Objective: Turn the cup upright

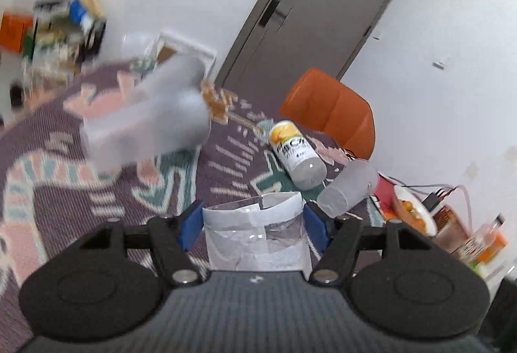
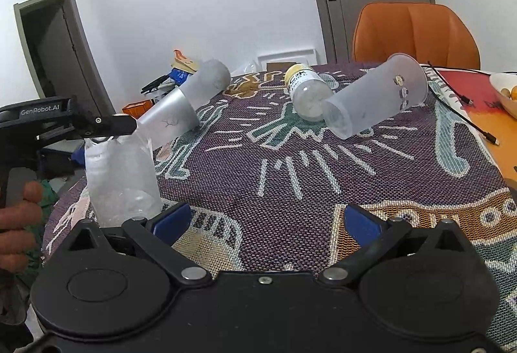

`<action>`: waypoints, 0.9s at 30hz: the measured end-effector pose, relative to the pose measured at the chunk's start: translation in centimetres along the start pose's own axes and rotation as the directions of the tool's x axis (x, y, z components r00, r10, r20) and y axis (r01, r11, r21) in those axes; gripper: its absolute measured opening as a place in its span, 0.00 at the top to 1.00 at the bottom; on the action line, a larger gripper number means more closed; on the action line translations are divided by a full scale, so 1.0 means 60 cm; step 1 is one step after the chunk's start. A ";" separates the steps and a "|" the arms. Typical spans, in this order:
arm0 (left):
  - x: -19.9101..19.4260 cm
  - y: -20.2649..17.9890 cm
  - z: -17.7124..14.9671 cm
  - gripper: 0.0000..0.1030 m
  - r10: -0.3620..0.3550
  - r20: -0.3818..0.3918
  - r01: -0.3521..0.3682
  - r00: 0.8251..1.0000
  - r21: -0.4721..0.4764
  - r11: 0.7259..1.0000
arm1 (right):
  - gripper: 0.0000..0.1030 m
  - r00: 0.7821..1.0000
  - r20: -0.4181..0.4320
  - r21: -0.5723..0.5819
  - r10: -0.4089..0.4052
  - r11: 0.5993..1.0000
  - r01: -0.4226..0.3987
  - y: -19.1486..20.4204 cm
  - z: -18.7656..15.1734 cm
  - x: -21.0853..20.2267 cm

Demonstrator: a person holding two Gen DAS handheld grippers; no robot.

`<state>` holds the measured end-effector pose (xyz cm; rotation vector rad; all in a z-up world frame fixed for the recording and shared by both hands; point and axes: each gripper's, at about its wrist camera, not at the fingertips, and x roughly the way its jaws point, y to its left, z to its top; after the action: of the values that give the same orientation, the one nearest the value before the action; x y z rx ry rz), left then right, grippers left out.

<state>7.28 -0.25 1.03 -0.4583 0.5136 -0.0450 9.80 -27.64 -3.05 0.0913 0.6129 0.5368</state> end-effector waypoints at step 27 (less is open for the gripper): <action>0.011 -0.058 -0.092 0.34 0.018 0.248 -0.107 0.969 0.349 0.931 | 0.00 1.000 -0.024 0.027 -0.018 0.999 0.019 -0.013 -0.012 0.013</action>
<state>5.44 -5.76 -2.02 -0.0833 0.2706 -0.0203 10.29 -27.99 -4.25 0.1044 0.6441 0.5121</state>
